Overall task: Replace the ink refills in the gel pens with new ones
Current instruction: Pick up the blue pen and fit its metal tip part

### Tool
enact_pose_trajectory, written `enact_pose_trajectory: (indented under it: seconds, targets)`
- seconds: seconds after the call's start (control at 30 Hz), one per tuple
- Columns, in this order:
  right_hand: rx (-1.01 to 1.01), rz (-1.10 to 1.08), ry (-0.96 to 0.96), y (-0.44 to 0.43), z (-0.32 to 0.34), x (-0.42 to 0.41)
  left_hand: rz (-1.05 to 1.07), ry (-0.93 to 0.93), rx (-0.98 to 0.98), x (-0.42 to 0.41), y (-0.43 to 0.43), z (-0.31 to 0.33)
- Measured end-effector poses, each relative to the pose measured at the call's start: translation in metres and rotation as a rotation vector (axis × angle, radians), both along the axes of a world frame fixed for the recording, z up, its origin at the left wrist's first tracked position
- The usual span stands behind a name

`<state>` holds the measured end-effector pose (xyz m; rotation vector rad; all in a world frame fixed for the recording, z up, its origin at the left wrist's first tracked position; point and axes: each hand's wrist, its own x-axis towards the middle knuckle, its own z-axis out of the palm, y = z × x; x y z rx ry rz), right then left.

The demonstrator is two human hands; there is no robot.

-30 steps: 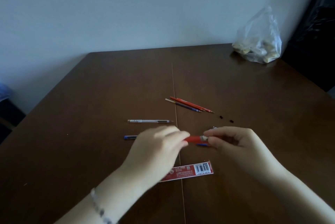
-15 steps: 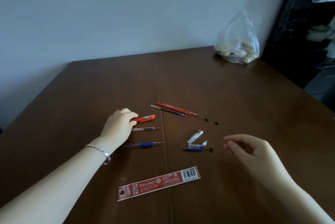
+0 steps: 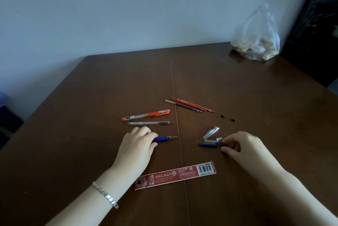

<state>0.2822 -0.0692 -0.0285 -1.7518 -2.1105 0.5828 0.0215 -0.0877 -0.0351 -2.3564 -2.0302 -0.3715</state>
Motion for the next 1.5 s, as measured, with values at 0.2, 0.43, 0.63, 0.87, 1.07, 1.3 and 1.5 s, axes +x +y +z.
enact_pose_trajectory:
  seconds: [0.2, 0.43, 0.63, 0.87, 1.07, 1.3, 1.5]
  targets:
    - [0.049, -0.111, 0.238, -0.015, 0.008, 0.004, -0.012, -0.08, 0.041, 0.009, -0.004, 0.0]
    - [-0.168, -0.201, 1.159, -0.028, 0.031, -0.017, 0.016, -0.837, -0.195, 0.047, -0.037, 0.036]
    - [-0.209, -0.111, 1.37, -0.03, 0.042, -0.033, -0.03, -1.027, -0.209, 0.058, -0.047, 0.047]
    - [-0.2, -0.016, 1.353, -0.037, 0.039, -0.035, -0.068, -0.981, -0.186, 0.064, -0.053, 0.047]
    - [-0.201, -0.013, 1.183, -0.042, 0.039, -0.038, -0.109, -0.92, -0.099, 0.068, -0.057, 0.05]
    - [-0.303, -0.017, 1.247, -0.045, 0.032, -0.036, -0.131, -0.855, -0.03, 0.069, -0.056, 0.038]
    - [-0.372, -0.021, 1.309, -0.044, 0.026, -0.036, -0.155, -0.836, -0.031, 0.076, -0.054, 0.042]
